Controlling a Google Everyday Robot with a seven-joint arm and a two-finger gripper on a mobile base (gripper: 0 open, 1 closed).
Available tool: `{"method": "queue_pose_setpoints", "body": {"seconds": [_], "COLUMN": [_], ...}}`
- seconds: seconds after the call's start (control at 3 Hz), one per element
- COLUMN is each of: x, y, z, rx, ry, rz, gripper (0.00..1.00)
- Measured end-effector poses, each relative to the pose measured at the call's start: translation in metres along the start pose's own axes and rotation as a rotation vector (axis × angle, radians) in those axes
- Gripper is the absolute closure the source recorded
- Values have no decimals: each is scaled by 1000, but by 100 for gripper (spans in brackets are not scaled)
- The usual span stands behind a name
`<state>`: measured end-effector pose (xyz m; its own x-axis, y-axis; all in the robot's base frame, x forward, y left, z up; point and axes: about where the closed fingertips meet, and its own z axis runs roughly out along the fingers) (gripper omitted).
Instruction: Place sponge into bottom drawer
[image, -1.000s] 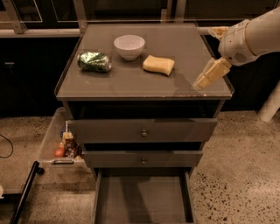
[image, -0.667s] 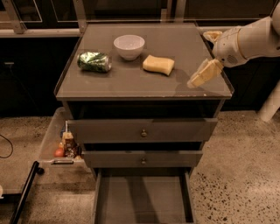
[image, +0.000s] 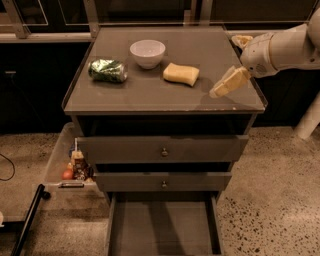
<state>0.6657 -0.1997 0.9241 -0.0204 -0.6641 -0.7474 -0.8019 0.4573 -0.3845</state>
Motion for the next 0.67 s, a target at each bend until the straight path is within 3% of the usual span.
{"method": "queue_pose_setpoints", "body": {"seconds": [0.67], "x": [-6], "y": [-21], "z": [33], "rx": [-40], "ry": [-142], "rz": [132], "gripper": [0]}}
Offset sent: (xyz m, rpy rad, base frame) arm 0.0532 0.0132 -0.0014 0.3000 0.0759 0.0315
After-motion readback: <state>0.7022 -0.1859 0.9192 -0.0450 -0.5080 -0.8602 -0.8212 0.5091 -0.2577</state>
